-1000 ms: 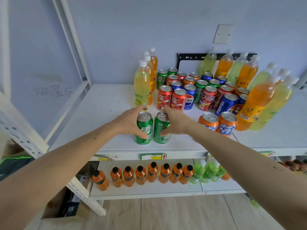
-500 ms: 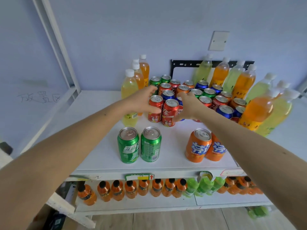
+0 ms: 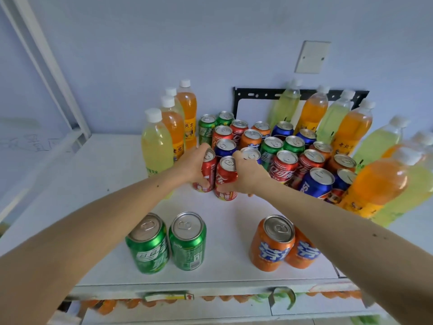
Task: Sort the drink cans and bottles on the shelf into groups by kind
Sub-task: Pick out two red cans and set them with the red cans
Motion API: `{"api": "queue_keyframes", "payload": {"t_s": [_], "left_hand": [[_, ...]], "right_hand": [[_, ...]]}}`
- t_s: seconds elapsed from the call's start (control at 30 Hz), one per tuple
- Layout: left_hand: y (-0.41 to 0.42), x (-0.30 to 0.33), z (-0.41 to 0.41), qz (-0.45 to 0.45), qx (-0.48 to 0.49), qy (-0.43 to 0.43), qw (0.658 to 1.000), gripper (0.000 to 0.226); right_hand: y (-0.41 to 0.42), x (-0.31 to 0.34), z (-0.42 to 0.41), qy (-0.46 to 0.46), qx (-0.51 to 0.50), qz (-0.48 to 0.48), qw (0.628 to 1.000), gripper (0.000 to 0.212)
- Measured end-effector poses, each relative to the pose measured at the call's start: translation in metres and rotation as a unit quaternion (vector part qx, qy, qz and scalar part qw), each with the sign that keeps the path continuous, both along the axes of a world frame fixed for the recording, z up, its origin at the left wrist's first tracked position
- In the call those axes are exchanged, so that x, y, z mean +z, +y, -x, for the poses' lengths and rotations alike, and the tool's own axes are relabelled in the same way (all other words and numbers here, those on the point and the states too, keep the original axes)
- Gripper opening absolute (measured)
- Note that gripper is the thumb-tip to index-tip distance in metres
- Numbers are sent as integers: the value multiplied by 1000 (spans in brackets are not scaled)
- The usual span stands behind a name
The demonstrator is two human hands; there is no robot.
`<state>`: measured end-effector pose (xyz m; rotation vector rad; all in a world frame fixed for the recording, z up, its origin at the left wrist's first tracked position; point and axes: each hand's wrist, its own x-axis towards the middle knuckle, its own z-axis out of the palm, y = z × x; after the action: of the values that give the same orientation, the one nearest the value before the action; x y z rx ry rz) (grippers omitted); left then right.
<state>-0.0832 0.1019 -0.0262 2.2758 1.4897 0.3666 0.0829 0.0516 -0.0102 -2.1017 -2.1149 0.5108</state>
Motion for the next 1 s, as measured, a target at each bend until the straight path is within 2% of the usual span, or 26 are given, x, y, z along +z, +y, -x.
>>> {"api": "queue_keyframes", "payload": {"t_s": [0.13,0.3,0.47,0.57,0.8,1.0], "left_hand": [[-4,4,2,-5,-4,1,1000,92],[-22,17,10,9,3,-42,999,95],[-50,55,20,-14,3,-100,995,97],[-67,79,37,-26,20,-140,990,94],[-108,119,127,-66,79,-163,981,86],[-144,87,225,-44,160,-136,977,86]], "right_hand": [[1,1,2,41,-6,-4,999,70],[-10,25,-7,66,-1,12,998,68],[-26,74,-19,95,9,22,995,83],[-35,101,-14,118,25,31,992,84],[-66,145,59,151,91,10,984,64],[-89,131,158,145,137,-18,980,74]]}}
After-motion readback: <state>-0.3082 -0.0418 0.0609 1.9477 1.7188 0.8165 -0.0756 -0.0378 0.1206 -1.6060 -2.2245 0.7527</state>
